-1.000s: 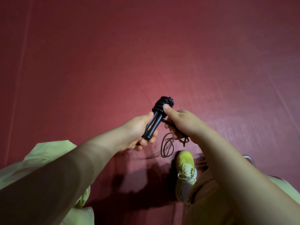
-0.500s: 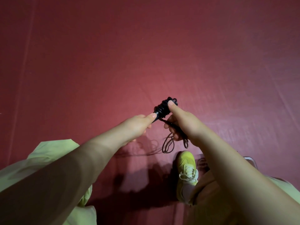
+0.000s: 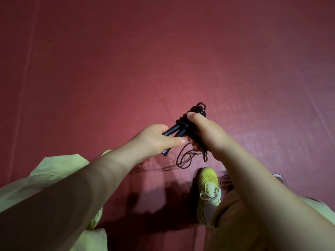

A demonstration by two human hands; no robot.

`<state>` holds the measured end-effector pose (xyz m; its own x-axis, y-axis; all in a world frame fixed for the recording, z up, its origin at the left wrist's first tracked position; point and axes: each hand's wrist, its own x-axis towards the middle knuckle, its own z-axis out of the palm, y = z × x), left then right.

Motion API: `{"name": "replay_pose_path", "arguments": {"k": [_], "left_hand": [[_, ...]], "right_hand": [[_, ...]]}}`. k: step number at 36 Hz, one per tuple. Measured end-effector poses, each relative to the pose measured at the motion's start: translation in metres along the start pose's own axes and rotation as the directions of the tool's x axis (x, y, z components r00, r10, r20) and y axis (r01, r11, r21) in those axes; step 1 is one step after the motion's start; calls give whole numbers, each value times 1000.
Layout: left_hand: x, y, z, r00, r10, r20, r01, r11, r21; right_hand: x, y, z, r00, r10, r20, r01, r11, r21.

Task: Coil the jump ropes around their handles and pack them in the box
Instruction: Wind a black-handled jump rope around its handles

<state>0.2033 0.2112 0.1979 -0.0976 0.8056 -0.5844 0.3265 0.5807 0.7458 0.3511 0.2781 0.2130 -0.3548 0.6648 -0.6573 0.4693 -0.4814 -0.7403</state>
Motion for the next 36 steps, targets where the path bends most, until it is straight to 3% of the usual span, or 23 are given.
{"name": "replay_pose_path", "arguments": {"k": [4, 8, 13, 17, 20, 26, 31, 36], "left_hand": [[1, 0, -1, 998, 44, 51, -41, 998, -52], [-6, 3, -1, 965, 4, 263, 93, 930, -356], [-13, 5, -7, 765, 71, 640, 302, 838, -454], [-14, 7, -13, 634, 202, 747, 428, 712, -556], [-13, 6, -12, 595, 238, 768, 483, 658, -578], [-11, 6, -6, 750, 109, 653, 336, 787, -518], [-11, 9, -2, 891, 13, 454, 243, 831, -500], [-11, 8, 5, 949, -85, 305, 190, 924, -333]], "right_hand": [[-1, -2, -1, 998, -61, -5, 61, 998, 25], [0, -2, -2, 990, -137, 32, 136, 990, 24], [-1, -2, -2, 964, -218, 151, 198, 971, 136], [-1, -3, -3, 947, -264, 184, 217, 946, 239], [0, -3, -5, 943, -273, 191, 214, 936, 278], [0, 0, -6, 937, -263, 231, 199, 943, 266], [0, 0, -6, 944, -207, 255, 196, 978, 66], [-2, 1, 4, 983, -114, 144, 124, 991, -58]]}}
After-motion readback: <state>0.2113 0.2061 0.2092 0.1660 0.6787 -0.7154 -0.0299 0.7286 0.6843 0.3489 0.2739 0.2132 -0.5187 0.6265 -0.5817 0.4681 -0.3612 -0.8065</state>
